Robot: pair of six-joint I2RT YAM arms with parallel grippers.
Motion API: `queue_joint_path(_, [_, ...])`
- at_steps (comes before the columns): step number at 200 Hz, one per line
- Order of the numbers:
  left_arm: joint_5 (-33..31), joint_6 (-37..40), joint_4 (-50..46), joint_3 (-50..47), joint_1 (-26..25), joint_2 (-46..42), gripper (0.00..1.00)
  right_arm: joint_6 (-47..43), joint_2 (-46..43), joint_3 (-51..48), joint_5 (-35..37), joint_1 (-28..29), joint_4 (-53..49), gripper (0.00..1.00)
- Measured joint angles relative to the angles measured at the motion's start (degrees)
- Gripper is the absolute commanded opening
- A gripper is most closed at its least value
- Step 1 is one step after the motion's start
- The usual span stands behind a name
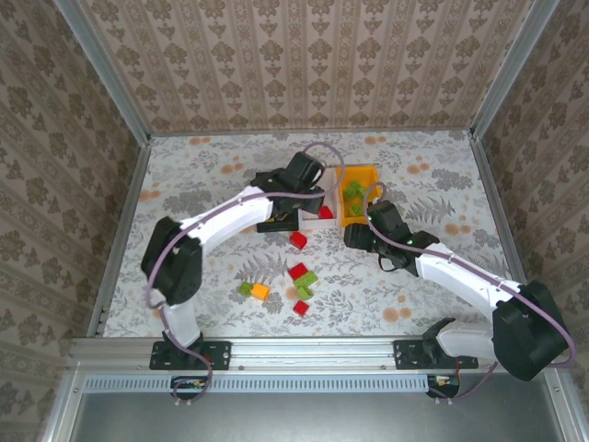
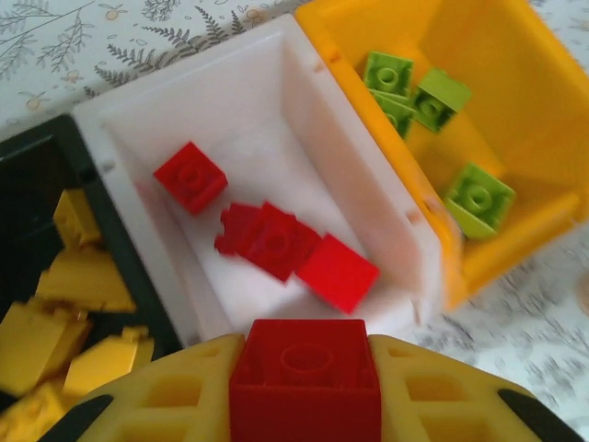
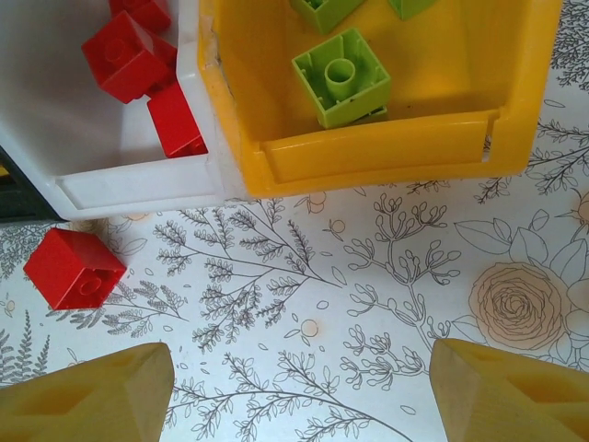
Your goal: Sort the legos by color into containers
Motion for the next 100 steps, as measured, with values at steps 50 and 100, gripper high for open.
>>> queue_joint_path(50, [0.24, 2.19, -2.58, 6.45, 2.19, 9.68, 0.61, -0.02, -0.04, -0.02, -0.52, 0.13, 0.33, 0.75])
queue_joint_path(100, [0.26, 2.49, -2.95, 7.93, 2.27, 8.48, 0.83, -0.02, -0.9, 0.0, -0.9, 0.15, 0.31, 0.76])
